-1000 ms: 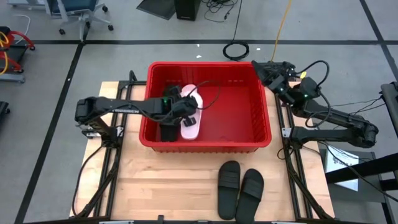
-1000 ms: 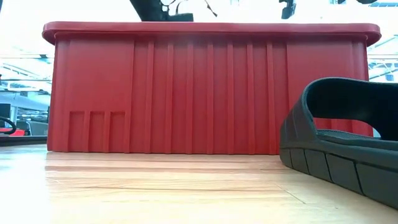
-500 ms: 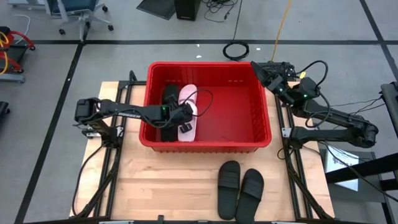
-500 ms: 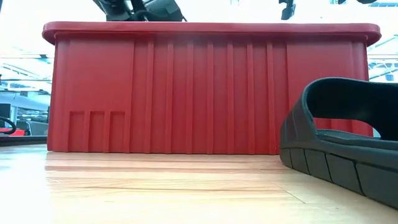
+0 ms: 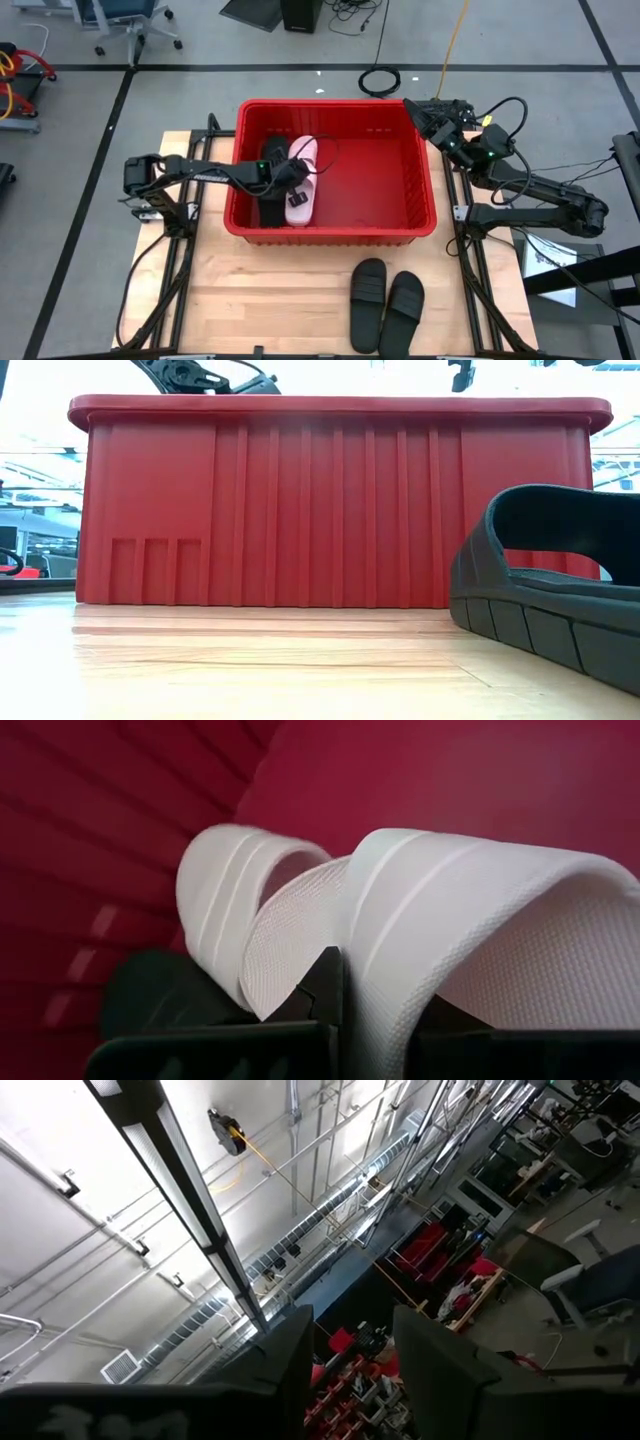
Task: Pick and place slides into bin
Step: Put the pink slide into the red bin, then put the black slide into the red bin
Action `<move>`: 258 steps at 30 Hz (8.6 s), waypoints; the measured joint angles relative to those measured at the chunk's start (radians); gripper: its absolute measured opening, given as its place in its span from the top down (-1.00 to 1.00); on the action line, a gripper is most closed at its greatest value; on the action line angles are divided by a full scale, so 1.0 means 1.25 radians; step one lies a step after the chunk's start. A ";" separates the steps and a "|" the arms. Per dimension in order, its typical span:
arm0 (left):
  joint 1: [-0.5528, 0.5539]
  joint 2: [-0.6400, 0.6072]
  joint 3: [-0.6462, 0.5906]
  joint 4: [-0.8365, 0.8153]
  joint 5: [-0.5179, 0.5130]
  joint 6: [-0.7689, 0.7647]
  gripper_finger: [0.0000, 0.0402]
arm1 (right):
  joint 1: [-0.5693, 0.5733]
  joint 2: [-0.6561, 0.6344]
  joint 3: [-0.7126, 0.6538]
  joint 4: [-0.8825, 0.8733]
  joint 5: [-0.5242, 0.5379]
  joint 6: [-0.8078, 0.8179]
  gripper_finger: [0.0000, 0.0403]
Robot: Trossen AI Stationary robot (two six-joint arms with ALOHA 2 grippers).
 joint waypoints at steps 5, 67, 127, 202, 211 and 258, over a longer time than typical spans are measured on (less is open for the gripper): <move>-0.001 0.009 -0.002 0.032 0.020 0.059 0.89 | 0.000 0.001 0.000 0.000 -0.001 0.004 0.35; -0.041 -0.066 0.001 -0.096 0.238 -0.087 -0.02 | 0.000 0.000 0.000 -0.007 -0.064 0.005 0.36; -0.474 -0.264 0.356 -0.024 0.103 -0.049 -0.01 | 0.471 0.096 0.000 0.490 -0.084 -0.248 0.36; -0.549 0.573 0.836 -0.240 0.122 -0.250 -0.01 | 0.877 0.181 0.001 0.465 0.003 -0.378 0.35; -0.552 0.601 0.837 -0.284 0.089 -0.249 -0.01 | 0.876 0.181 0.001 0.459 0.003 -0.378 0.36; -0.491 0.603 0.836 -0.287 0.052 -0.354 0.92 | 0.876 0.181 0.000 0.430 0.042 -0.375 0.36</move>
